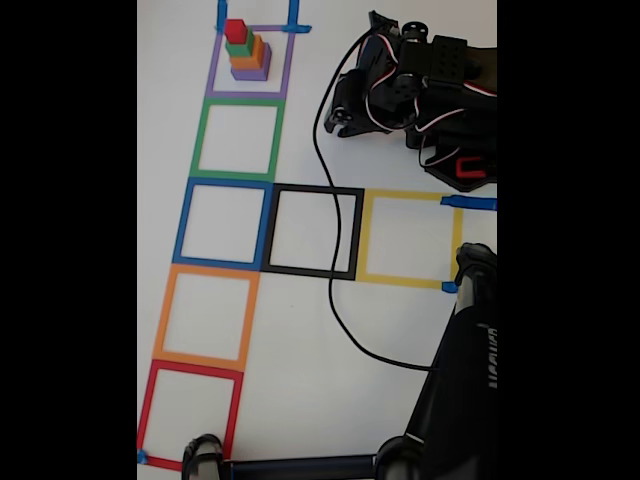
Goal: Tower of hanoi
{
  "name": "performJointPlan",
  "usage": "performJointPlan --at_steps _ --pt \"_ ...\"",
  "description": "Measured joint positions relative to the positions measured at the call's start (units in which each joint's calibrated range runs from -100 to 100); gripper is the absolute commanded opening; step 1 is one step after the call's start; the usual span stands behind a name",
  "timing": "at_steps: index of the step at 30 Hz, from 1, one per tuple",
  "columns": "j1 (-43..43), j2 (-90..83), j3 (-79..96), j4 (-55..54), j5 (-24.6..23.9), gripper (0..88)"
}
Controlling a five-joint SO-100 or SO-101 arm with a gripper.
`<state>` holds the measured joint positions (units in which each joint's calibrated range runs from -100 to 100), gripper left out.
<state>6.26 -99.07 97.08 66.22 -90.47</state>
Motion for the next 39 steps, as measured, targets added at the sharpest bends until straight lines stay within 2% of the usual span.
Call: performJointPlan --at_steps 17,20,22,24,27,30,34,39 --pt "0.0 0.0 0.0 0.0 0.0 1.1" --pt "0.0 0.0 0.0 0.0 0.9 1.1" --pt "0.0 0.0 0.0 0.08 3.42 1.1" --pt "0.0 0.0 0.0 0.73 9.35 1.1" --pt "-4.33 0.0 -0.27 0.89 15.11 1.1" --pt "-5.27 0.76 -2.04 -0.64 25.54 1.1" --pt "-5.73 4.9 -9.83 -4.03 47.66 1.1" --pt "-4.33 14.27 -24.79 -6.05 83.45 1.1"
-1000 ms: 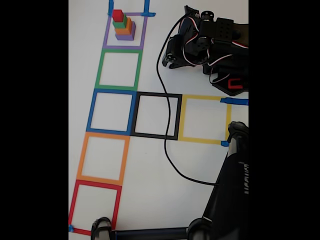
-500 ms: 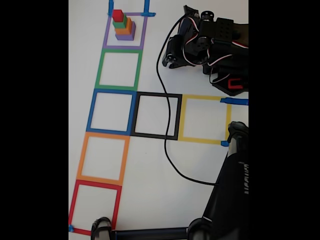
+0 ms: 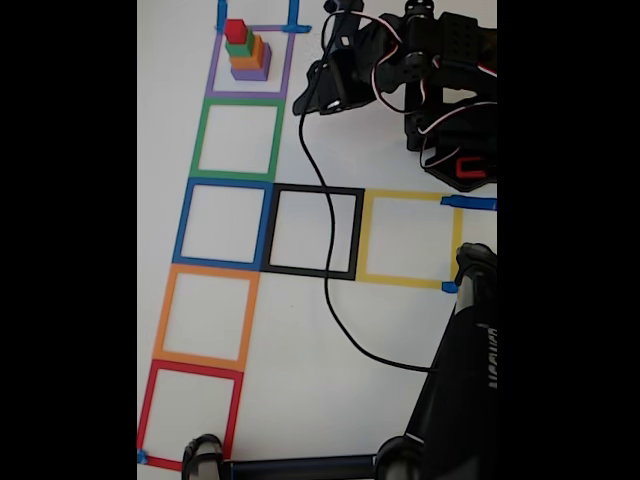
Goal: Tower of hanoi
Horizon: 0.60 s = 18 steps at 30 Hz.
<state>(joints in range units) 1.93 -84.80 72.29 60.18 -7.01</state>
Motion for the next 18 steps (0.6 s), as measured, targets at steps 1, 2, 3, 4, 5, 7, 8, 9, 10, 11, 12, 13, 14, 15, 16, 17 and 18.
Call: performJointPlan --at_steps 1,2,3,4,5,7,8,9,10,11,12,13,14,15,16,17,18 --pt "0.94 2.36 -3.28 0.0 7.01 1.1" --pt "1.4 4.9 -6.46 0.0 14.93 1.1" --pt "1.4 7.43 -9.65 0.0 23.74 1.1" --pt "1.17 10.22 -12.93 -0.16 32.73 1.1" --pt "1.05 13.09 -16.2 -0.48 41.73 1.0" --pt "1.05 17.39 -21.25 -0.64 58.09 1.0" --pt "1.17 18.24 -22.84 -0.64 65.83 1.0" --pt "1.29 19.33 -24.17 -0.64 72.48 1.0" --pt "1.4 20.6 -25.59 -0.64 79.5 1.0" --pt "1.99 21.7 -27.27 -0.56 85.79 1.0" --pt "2.69 22.46 -28.51 -0.56 92.81 1.0" --pt "3.39 23.05 -28.95 -0.64 98.2 1.0" --pt "3.63 23.13 -29.04 -0.89 101.44 1.0" --pt "3.98 23.13 -29.04 -1.29 102.88 1.0" --pt "3.98 23.13 -29.13 -2.02 103.06 1.5" --pt "4.33 23.13 -29.13 -2.74 103.06 2.7" --pt "5.03 23.13 -29.13 -2.98 103.06 2.9"
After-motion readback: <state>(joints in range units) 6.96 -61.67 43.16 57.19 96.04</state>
